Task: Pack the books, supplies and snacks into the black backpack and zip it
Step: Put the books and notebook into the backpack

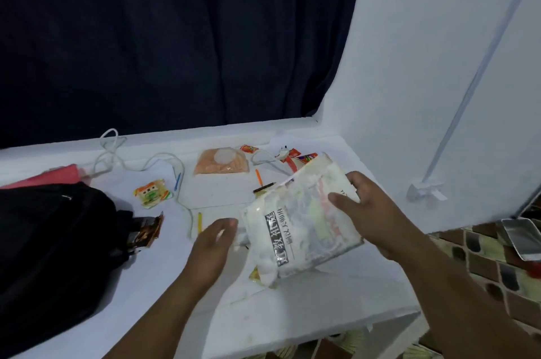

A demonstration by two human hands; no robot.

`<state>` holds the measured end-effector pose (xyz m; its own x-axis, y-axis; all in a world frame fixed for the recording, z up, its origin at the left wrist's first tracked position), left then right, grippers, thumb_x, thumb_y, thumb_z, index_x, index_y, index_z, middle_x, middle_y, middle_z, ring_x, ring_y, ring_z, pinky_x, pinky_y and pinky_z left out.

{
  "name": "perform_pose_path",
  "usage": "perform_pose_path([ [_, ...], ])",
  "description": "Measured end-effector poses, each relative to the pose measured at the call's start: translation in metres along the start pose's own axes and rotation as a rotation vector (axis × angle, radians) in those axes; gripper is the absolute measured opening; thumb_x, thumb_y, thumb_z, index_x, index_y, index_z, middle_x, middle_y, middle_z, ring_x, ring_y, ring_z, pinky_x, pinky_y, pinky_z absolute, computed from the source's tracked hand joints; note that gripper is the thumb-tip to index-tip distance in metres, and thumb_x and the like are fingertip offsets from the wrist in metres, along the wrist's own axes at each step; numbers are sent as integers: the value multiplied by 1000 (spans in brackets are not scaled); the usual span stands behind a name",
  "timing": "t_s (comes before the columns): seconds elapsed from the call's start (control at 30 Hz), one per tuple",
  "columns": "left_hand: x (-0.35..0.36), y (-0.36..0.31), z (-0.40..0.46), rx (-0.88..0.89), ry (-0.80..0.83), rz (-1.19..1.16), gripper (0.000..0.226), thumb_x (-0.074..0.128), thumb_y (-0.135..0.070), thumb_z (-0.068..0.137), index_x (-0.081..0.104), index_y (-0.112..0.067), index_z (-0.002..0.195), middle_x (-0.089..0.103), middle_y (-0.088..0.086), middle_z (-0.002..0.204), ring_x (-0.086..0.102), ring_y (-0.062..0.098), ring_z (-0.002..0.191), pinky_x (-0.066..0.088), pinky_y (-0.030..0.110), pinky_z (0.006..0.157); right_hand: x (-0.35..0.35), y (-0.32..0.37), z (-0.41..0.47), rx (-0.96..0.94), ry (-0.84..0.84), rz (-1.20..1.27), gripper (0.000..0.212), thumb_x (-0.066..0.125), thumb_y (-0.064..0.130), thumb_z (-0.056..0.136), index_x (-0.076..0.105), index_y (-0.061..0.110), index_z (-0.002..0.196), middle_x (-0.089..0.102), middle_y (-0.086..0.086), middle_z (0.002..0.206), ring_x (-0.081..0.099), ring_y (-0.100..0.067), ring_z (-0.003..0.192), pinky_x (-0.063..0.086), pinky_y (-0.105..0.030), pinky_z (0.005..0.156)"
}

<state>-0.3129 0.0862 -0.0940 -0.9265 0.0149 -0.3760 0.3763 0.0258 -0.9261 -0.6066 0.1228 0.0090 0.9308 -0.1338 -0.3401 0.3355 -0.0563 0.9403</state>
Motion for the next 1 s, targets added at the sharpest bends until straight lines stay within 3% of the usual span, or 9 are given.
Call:
perform_pose_path([
  [0.13,-1,6,-5,-228,160,-390,34,50,-52,100,68,-32,120,74,1,109,68,23,95,51,37,87,58,-1,13,18,90,184,8,61,24,97,59,25,105,73,0,101,72,-20,91,59,-52,84],
  [0.2,-25,3,-4,-181,105,-436,25,62,-36,96,69,-34,120,74,9,103,58,23,81,44,31,70,85,-3,18,25,110,208,10,62,28,96,60,27,106,73,2,102,72,-20,94,58,-53,86],
  [0.33,-82,9,-4,-136,-64,-418,24,64,-28,89,71,-26,112,71,27,102,61,33,82,50,45,74,135,2,27,0,181,169,15,61,38,95,64,30,107,74,10,100,71,-16,97,56,-48,91],
  [0.5,-145,19,-7,-137,-206,-391,15,48,-9,104,62,-5,108,68,7,72,51,4,40,40,16,39,206,13,34,-1,292,235,21,63,29,95,64,34,116,73,12,112,67,-12,108,50,-47,101],
  [0.6,-176,27,-7,-158,-223,-408,17,50,-11,104,65,-7,110,75,18,97,74,20,69,62,39,62,246,17,41,6,335,240,28,62,16,96,61,35,116,71,17,111,65,-9,110,48,-41,104],
  [0.67,-202,45,-3,-185,-227,-349,22,51,-25,102,67,-9,103,75,18,98,71,32,89,58,56,83,268,24,47,-1,341,230,28,59,11,97,61,35,111,73,17,105,68,-9,103,52,-36,95],
  [0.8,-234,81,11,-190,-107,-47,40,37,-50,102,66,-25,114,71,-2,117,65,18,112,47,40,103,288,30,64,24,250,282,28,58,7,97,63,30,111,74,5,103,72,-15,92,56,-35,77],
  [0.9,-261,103,18,-135,-148,475,50,46,-47,102,44,-25,146,50,2,144,44,21,135,32,33,114,294,27,75,61,165,321,29,59,6,96,62,26,117,73,0,109,70,-20,97,57,-43,86],
  [1.0,-283,99,22,-10,-228,766,67,50,-58,92,39,-25,150,39,7,146,38,30,133,30,40,113,305,29,79,75,142,338,31,58,5,97,60,23,122,72,1,111,69,-21,101,56,-46,89],
])
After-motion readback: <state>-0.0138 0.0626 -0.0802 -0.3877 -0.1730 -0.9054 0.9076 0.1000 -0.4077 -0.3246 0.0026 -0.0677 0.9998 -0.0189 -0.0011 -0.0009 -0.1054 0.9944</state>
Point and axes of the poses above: each hand's wrist, its own z-axis towards the middle knuckle, its own x-axis out of the palm, y = z × x, the point moved 10 cm from there along z, towards the middle knuckle
